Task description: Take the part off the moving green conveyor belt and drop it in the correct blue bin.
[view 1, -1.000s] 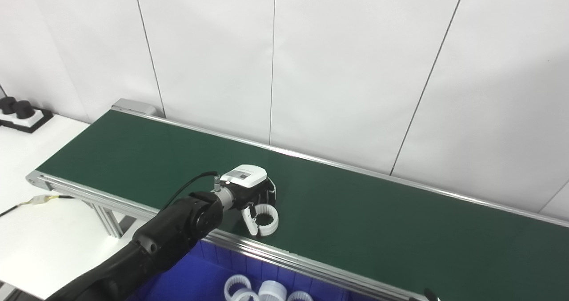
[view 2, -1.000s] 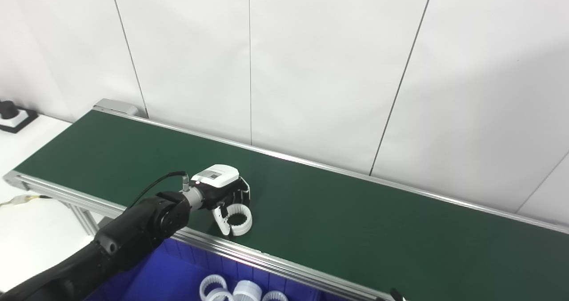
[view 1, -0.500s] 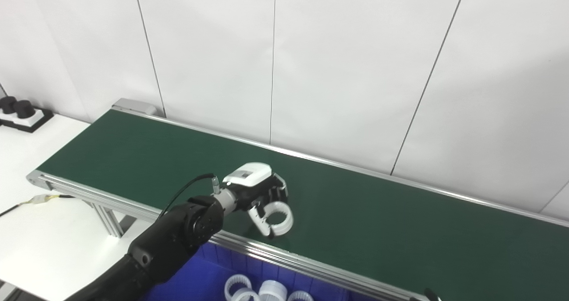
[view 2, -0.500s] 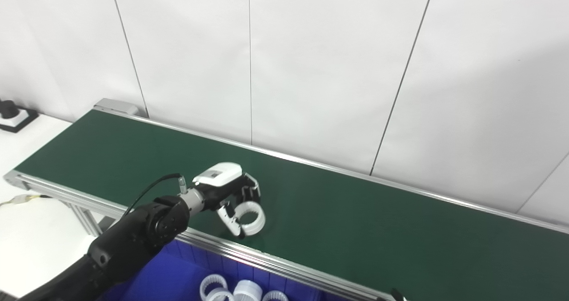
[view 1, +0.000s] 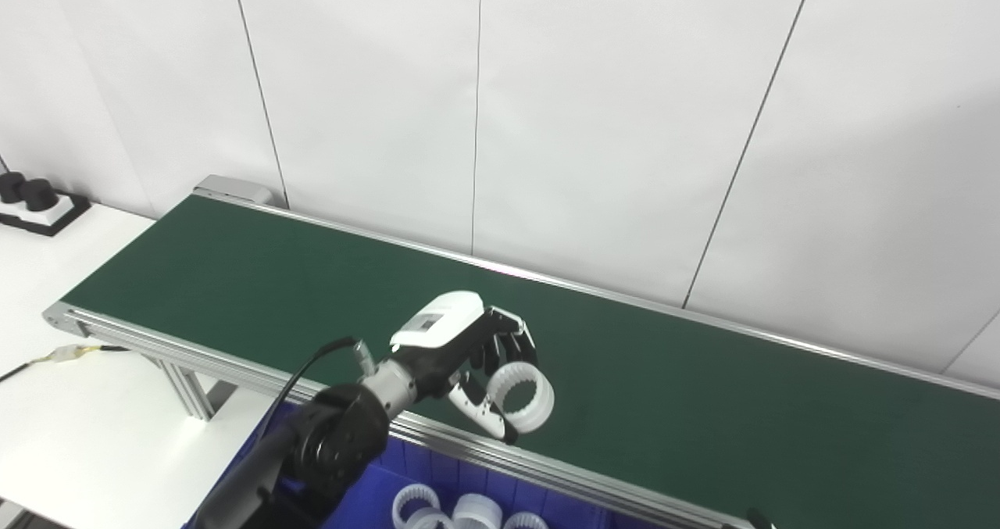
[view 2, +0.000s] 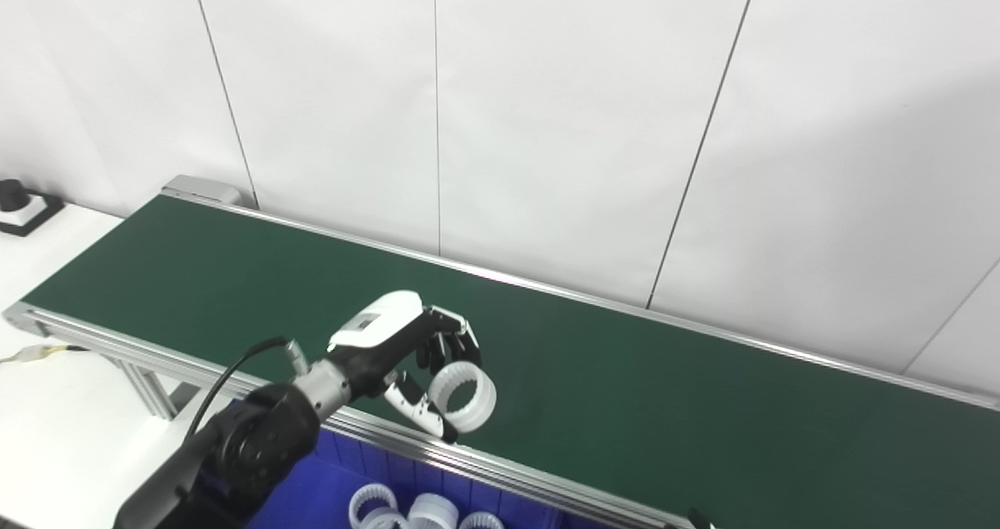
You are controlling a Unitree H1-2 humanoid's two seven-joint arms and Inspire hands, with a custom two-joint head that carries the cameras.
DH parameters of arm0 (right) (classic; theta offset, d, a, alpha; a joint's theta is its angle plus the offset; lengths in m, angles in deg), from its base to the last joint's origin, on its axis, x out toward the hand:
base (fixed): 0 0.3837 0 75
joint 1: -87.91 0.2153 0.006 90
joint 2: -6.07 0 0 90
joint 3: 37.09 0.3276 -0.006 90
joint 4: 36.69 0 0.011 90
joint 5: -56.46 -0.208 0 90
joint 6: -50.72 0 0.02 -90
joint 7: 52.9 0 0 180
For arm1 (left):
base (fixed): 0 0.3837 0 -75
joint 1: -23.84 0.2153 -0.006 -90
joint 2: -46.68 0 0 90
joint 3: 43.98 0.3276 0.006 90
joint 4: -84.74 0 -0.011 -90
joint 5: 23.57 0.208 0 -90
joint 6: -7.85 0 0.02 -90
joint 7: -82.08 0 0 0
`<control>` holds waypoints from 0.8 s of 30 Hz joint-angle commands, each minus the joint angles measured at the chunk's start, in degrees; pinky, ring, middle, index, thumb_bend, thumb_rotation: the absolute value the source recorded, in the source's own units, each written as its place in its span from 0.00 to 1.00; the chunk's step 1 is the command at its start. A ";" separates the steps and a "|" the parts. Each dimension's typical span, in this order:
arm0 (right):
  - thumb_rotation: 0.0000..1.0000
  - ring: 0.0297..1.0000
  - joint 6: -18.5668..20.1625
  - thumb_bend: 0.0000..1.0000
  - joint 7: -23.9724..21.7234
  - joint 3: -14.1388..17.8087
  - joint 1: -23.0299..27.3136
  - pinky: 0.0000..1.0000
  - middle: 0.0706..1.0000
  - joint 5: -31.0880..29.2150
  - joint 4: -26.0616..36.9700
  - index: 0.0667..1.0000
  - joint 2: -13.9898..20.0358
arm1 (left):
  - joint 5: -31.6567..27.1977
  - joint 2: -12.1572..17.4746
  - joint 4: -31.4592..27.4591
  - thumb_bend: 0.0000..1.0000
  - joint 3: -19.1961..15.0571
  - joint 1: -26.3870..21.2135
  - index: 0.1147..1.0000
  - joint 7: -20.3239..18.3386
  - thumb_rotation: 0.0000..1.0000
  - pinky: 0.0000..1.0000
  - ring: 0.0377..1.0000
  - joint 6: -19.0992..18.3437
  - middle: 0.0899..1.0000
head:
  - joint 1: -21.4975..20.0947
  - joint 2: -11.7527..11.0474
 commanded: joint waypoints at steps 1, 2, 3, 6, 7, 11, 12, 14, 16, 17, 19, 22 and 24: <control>0.77 0.76 -0.10 0.41 -0.21 0.26 0.25 0.67 0.80 -0.53 2.00 0.91 -0.01 | 1.03 -0.60 -3.36 0.50 -0.75 0.68 0.45 0.80 0.00 0.37 0.39 -1.01 0.42 | 0.01 0.25; 0.77 0.75 -0.09 0.42 -0.19 0.27 0.16 0.67 0.80 -0.50 2.08 0.91 0.07 | 1.40 -1.05 -4.23 0.50 -0.73 1.53 0.46 0.76 0.00 0.36 0.38 -1.38 0.42 | -0.16 0.68; 0.78 0.75 -0.14 0.43 -0.19 0.28 0.09 0.67 0.80 -0.50 2.15 0.91 0.13 | 1.86 -1.47 -5.03 0.50 -0.70 2.42 0.46 0.78 0.00 0.34 0.37 -1.72 0.42 | -0.21 0.87; 0.76 0.76 0.24 0.43 -0.68 0.39 -0.29 0.67 0.80 -1.50 2.97 0.91 0.41 | 2.79 -2.66 -7.38 0.50 -0.74 5.05 0.46 0.84 0.00 0.31 0.36 -2.24 0.42 | -0.59 2.30; 0.76 0.76 0.27 0.43 -0.82 0.41 -0.45 0.67 0.80 -1.70 3.33 0.91 0.55 | 3.09 -3.18 -8.25 0.50 -0.83 5.97 0.46 0.78 0.00 0.31 0.36 -2.74 0.42 | -0.63 2.69; 0.75 0.74 1.46 0.44 -1.00 0.69 -1.18 0.66 0.79 -1.68 5.78 0.90 1.23 | 3.51 -5.32 -11.56 0.50 -1.22 8.71 0.45 -0.17 0.00 0.33 0.37 -5.44 0.44 | -0.97 6.13; 0.75 0.74 1.98 0.44 -1.05 0.81 -1.40 0.66 0.79 -1.81 6.58 0.90 1.44 | 3.69 -5.57 -12.23 0.50 -1.20 9.60 0.45 -0.31 0.00 0.33 0.37 -5.59 0.44 | -1.34 7.05; 0.74 0.74 2.71 0.45 -1.18 1.01 -1.74 0.65 0.79 -2.13 7.75 0.90 1.78 | 3.71 -5.90 -12.87 0.50 -1.30 10.97 0.45 -0.31 0.00 0.36 0.38 -5.22 0.44 | -1.30 8.82; 0.73 0.75 4.09 0.45 -1.43 1.25 -2.03 0.66 0.80 -2.84 9.40 0.90 2.07 | 3.13 -6.15 -13.28 0.50 -1.52 12.00 0.44 -0.44 0.00 0.36 0.39 -4.96 0.44 | -0.92 13.17; 0.72 0.76 4.92 0.45 -1.56 1.36 -2.15 0.68 0.80 -3.24 10.29 0.90 2.17 | 2.77 -6.23 -13.49 0.50 -1.60 12.35 0.44 -0.59 0.00 0.37 0.39 -5.01 0.45 | -0.92 13.17; 0.70 0.77 6.82 0.46 -1.65 1.70 -2.21 0.69 0.81 -3.48 12.48 0.90 2.68 | 2.66 -6.40 -14.15 0.50 -1.87 12.81 0.44 -1.34 0.00 0.37 0.40 -5.98 0.45 | -0.15 17.44; 0.69 0.77 9.47 0.49 -2.16 2.36 -2.24 0.70 0.81 -5.38 14.67 0.90 3.19 | 1.96 -7.08 -14.42 0.50 -2.64 13.26 0.42 -1.64 0.00 0.41 0.42 -7.03 0.45 | 0.93 19.69; 0.69 0.77 10.60 0.51 -2.24 2.82 -2.15 0.70 0.81 -6.19 15.49 0.90 3.50 | 1.31 -7.30 -13.82 0.50 -3.03 13.66 0.42 -1.33 0.00 0.41 0.43 -6.74 0.45 | 1.67 21.01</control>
